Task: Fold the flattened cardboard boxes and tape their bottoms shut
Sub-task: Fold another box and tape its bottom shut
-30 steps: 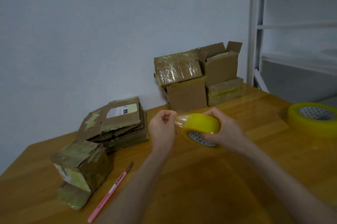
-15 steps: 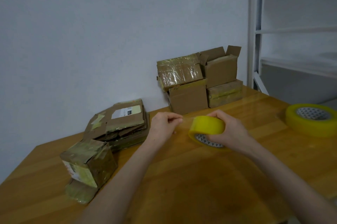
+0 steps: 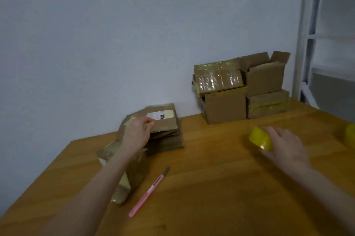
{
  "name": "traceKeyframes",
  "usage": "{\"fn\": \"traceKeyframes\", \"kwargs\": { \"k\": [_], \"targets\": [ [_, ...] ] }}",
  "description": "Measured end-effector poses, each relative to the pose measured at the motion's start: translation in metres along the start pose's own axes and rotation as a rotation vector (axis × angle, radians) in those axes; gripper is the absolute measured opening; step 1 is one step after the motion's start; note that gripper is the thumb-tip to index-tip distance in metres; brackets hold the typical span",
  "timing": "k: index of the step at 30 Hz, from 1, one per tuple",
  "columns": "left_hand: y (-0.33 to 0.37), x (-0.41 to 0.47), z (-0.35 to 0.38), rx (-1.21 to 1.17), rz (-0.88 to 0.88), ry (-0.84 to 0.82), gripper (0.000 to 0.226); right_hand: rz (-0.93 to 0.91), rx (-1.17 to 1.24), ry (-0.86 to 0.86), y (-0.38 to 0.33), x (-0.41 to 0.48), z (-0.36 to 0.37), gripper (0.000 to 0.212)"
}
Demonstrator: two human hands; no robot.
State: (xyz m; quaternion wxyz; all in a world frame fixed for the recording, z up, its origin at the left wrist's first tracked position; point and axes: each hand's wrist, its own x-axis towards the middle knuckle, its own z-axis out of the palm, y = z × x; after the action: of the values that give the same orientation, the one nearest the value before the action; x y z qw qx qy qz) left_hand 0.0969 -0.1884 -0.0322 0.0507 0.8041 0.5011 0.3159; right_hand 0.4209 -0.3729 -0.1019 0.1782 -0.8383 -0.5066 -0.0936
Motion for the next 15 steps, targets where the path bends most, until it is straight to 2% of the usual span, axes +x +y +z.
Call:
{"fn": "traceKeyframes", "kwargs": {
  "k": [3, 4, 6, 8, 9, 12, 13, 15],
  "targets": [
    [-0.061, -0.001, -0.026, 0.055, -0.127, 0.051, 0.031, -0.020, -0.187, -0.106, -0.029, 0.004, 0.016, 0.074],
    [-0.081, -0.002, -0.034, 0.081, -0.178, 0.040, 0.034, -0.036, -0.152, -0.098, -0.048, 0.005, 0.016, 0.076],
    [-0.115, -0.003, -0.042, 0.118, -0.243, 0.006, 0.038, -0.117, 0.133, -0.082, -0.101, 0.003, 0.012, 0.069],
    [-0.134, -0.004, -0.045, 0.112, -0.271, -0.044, 0.041, -0.282, 0.448, -0.113, -0.169, -0.008, 0.008, 0.059],
    [-0.140, -0.003, -0.044, 0.106, -0.274, -0.081, 0.042, -0.381, 0.520, -0.138, -0.206, -0.019, 0.007, 0.057],
    [-0.150, -0.011, -0.035, 0.145, -0.235, -0.242, 0.046, -0.600, 0.580, -0.236, -0.295, -0.042, 0.027, 0.063],
    [-0.152, -0.016, -0.032, 0.150, -0.236, -0.272, 0.046, -0.609, 0.557, -0.289, -0.315, -0.046, 0.038, 0.066],
    [-0.152, -0.030, -0.031, 0.139, -0.275, -0.232, 0.044, -0.561, 0.484, -0.386, -0.340, -0.047, 0.058, 0.075]
  ]
}}
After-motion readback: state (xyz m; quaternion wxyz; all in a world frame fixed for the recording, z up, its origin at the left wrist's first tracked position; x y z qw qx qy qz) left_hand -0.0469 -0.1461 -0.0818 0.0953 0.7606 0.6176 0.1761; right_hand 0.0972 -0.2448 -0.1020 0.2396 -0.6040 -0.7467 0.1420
